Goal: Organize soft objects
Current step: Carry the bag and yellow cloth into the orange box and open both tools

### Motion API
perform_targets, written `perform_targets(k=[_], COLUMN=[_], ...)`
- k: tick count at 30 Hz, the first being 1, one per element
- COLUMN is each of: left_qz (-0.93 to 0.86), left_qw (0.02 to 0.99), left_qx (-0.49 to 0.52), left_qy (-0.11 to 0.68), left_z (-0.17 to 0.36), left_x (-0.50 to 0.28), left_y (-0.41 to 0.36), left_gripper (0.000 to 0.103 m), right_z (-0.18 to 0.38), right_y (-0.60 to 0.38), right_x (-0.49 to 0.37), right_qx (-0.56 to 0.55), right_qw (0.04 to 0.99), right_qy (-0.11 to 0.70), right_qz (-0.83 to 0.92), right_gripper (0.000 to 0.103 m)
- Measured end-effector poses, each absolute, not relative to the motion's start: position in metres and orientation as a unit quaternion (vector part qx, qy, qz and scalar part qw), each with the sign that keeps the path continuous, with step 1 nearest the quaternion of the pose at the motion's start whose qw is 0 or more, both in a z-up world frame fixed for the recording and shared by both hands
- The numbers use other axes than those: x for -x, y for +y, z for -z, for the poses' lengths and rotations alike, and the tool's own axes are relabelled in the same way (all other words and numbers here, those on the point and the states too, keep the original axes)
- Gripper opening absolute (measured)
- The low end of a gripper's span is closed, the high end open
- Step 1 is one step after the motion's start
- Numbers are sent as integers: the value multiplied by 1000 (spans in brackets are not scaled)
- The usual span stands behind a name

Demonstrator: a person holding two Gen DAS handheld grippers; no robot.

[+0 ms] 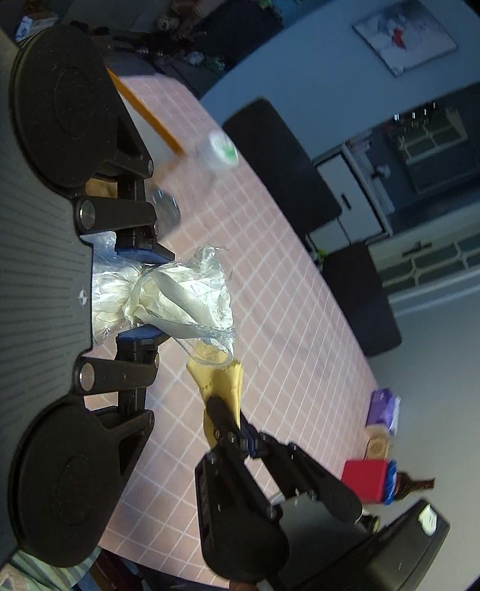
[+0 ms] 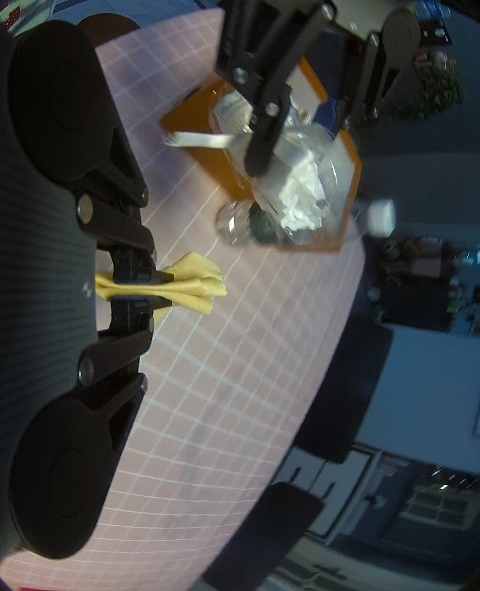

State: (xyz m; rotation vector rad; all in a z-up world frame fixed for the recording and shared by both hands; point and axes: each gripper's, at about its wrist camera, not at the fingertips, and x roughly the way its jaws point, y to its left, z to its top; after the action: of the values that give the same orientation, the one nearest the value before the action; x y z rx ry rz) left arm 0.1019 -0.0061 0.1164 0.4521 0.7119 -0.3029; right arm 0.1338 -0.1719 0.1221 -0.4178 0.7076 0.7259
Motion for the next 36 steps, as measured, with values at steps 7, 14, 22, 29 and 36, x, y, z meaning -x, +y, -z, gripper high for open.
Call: perform_targets(k=[7, 14, 22, 29, 36], left_qz=[65, 29, 42, 59, 73], left_qw=[918, 916, 890, 877, 871], left_qx=[-177, -108, -45, -20, -3], left_qy=[348, 384, 451, 477, 486], left_z=[-130, -105, -75, -57, -43], left_x=[-86, -98, -109, -118, -124], left_y=[63, 121, 161, 175, 186], left_gripper=[39, 39, 39, 39, 39], right_z=[-152, -141, -93, -67, -44], right_y=[-104, -24, 37, 62, 76], right_x=[-105, -115, -137, -149, -155], right_qx=[227, 226, 262, 295, 326], right_qw=[831, 802, 776, 761, 739], right_qy=[291, 298, 338, 360, 375], right_qz=[-417, -465, -462, -452, -456], right_gripper=[2, 3, 3, 4, 4])
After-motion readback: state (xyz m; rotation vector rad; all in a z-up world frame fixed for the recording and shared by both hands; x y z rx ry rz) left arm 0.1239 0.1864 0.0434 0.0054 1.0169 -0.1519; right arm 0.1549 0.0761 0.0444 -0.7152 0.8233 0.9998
